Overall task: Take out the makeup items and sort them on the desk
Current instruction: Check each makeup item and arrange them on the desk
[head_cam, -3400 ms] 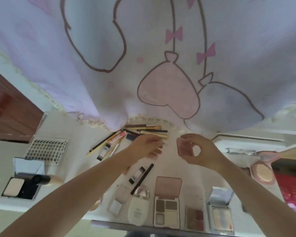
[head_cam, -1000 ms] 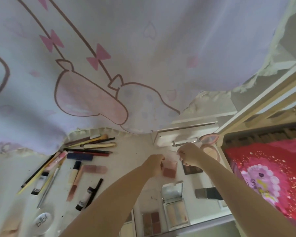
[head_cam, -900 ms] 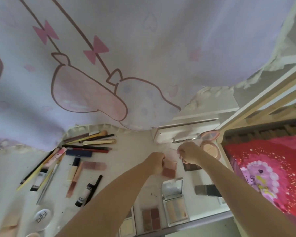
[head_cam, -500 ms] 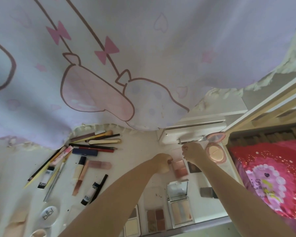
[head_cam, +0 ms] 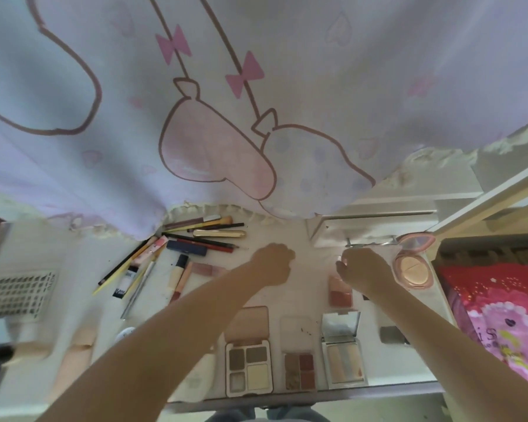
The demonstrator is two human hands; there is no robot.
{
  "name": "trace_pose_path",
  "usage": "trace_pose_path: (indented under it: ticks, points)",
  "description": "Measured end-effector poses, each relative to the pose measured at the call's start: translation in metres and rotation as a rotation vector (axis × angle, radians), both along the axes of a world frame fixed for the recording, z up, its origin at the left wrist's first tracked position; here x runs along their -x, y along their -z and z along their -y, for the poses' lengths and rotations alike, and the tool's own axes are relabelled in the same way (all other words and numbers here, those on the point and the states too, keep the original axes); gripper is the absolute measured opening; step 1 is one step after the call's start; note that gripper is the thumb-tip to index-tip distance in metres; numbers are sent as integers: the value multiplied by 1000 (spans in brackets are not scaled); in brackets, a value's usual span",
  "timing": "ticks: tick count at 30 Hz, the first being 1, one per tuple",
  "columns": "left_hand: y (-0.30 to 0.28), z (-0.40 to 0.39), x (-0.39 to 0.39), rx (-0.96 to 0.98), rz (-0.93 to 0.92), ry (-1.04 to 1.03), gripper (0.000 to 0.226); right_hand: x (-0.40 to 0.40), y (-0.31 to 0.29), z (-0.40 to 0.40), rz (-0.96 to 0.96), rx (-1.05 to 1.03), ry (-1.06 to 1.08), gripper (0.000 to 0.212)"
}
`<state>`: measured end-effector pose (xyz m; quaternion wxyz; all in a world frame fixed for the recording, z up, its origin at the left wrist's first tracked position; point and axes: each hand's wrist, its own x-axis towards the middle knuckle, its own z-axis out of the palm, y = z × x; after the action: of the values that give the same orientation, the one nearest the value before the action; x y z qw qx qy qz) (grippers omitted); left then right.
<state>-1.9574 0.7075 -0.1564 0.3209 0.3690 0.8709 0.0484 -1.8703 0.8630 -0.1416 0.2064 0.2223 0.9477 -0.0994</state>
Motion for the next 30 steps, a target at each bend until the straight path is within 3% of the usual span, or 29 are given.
trace_pose_path:
  ticks: [3, 9, 12, 19, 25, 30]
  points:
    - [-8, 47, 14, -44, -203, -84, 37, 20, -4, 35, -64, 83, -141, 30]
    - [-6, 135, 17, -35, -335, -333, 39, 70, 25, 112, -44, 310, -384, 37]
    - [0, 164, 12, 10, -336, -364, 41, 86, 43, 148, -6, 306, -449, 46]
    - [11, 185, 11, 4, -223, -380, 44, 100, 57, 177, -3, 275, -466, 29]
    - [-8, 170, 21, -361, -49, -487, 36, 93, 6, 157, -102, 557, -324, 20]
    - [-40, 141, 8, -778, -32, -599, 39, 79, -50, 155, -307, 842, 40, 31]
